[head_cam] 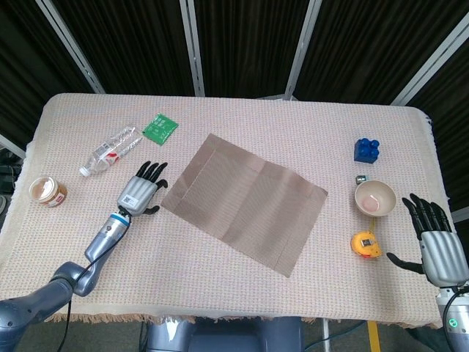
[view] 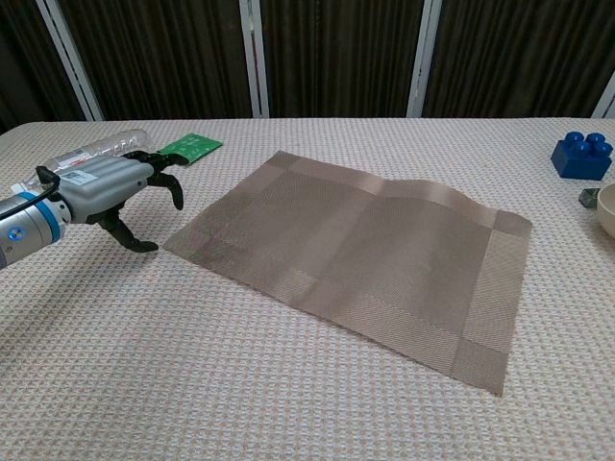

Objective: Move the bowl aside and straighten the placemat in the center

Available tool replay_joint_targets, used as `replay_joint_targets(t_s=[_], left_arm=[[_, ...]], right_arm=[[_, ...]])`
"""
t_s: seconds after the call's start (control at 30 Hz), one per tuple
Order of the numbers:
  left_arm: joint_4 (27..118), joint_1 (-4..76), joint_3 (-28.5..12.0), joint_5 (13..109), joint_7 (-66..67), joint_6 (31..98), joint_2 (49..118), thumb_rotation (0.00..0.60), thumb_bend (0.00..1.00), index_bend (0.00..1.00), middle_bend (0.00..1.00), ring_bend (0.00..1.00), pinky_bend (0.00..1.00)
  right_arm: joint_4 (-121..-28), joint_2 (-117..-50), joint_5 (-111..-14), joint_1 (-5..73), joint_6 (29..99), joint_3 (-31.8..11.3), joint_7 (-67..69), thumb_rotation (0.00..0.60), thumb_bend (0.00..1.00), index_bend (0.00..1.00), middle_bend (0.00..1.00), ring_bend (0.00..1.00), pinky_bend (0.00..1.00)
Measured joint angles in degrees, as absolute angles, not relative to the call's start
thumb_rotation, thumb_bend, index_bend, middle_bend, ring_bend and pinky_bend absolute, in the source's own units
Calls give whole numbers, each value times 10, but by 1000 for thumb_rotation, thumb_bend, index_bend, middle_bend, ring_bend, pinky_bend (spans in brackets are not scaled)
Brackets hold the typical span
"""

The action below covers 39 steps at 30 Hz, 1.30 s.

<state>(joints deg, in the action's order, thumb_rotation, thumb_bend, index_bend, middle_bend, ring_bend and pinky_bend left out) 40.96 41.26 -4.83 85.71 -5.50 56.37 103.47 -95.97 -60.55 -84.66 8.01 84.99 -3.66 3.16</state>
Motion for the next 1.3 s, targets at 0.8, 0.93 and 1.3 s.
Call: replay_joint_targets(t_s=[0.8, 0.93, 1.3], left_arm=[[377, 427, -43, 846, -57, 534, 1067, 600, 327, 372, 0, 0, 0], [376, 429, -42, 847, -62, 536, 1070, 600, 354, 385, 0, 0, 0], [370, 435, -36, 855, -59, 542, 1085, 600, 378, 432, 0, 0, 0]], right_arm=[[-959, -601, -844, 74, 845, -45, 39, 600, 0, 0, 0, 0, 0], [-961, -600, -846, 73, 844, -45, 41, 600, 0, 0, 0, 0, 0], [-966, -596, -853, 73, 843, -45, 44, 600, 0, 0, 0, 0, 0]])
